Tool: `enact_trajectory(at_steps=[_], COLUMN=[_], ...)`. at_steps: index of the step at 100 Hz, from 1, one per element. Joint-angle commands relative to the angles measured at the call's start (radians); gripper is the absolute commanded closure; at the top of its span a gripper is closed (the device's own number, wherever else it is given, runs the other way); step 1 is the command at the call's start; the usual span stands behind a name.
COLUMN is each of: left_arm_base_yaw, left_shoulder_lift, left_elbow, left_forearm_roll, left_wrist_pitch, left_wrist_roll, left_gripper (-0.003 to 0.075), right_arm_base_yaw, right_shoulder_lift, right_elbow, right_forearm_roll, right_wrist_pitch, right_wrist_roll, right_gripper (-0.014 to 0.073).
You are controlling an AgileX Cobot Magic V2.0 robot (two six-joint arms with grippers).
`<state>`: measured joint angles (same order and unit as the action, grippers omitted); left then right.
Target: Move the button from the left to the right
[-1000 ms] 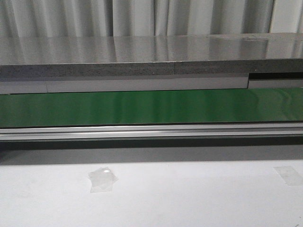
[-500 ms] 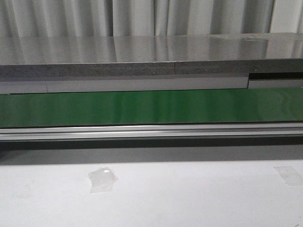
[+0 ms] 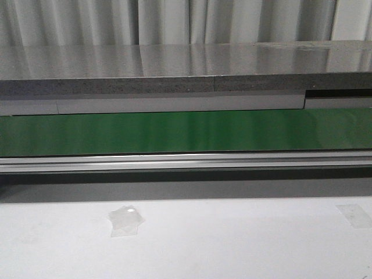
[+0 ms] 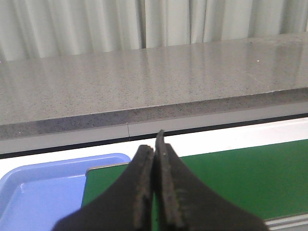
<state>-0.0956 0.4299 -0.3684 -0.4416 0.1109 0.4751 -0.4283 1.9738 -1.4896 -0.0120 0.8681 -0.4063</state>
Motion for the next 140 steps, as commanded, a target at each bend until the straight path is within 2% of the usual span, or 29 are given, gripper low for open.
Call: enact_trajectory(at_steps=[1,19,48,86,108,125,140], left_arm_base_yaw=[-0.006,-0.006,-0.006,-0.006,-0.006,-0.006,-0.006], left_shoulder_lift=[0.003,0.003,0.003,0.003,0.003,0.003,0.003], left_elbow=[-0.027,-0.027,-0.027,-0.027,-0.027,-0.027,-0.027], left_forearm_roll=[-0.013,-0.013,-0.013,-0.013,-0.013,-0.013,-0.013], left_wrist_pitch=[-0.074,-0.074,-0.074,-0.074,-0.074,-0.074,-0.074], left_wrist_roll=[-0.003,-0.003,-0.003,-0.003,-0.003,-0.003,-0.003], left_gripper=[0.074,0.074,0.074,0.074,0.074,0.074,0.074], right_arm_base_yaw=[-0.006,-0.006,-0.006,-0.006,-0.006,-0.006,-0.006], right_shoulder_lift=[-0.042,-0.04,-0.04,-0.04,-0.04,-0.044,-0.068], right_elbow=[-0.027,-0.027,-0.027,-0.027,-0.027,-0.029,-0.047], right_forearm_roll=[-0.008,-0.007,0.001,0.003,0.012,0.012,-0.054], right_wrist_pitch=[-0.022,-0.022,-0.022,-0.023,-0.026,-0.029,-0.026], right_wrist_roll=[-0.015,-0.015,-0.015,-0.014,-0.014,0.001,0.087], right_gripper=[0.045,0.0434,0.0218,0.0202,0.0049,0.0047,0.005])
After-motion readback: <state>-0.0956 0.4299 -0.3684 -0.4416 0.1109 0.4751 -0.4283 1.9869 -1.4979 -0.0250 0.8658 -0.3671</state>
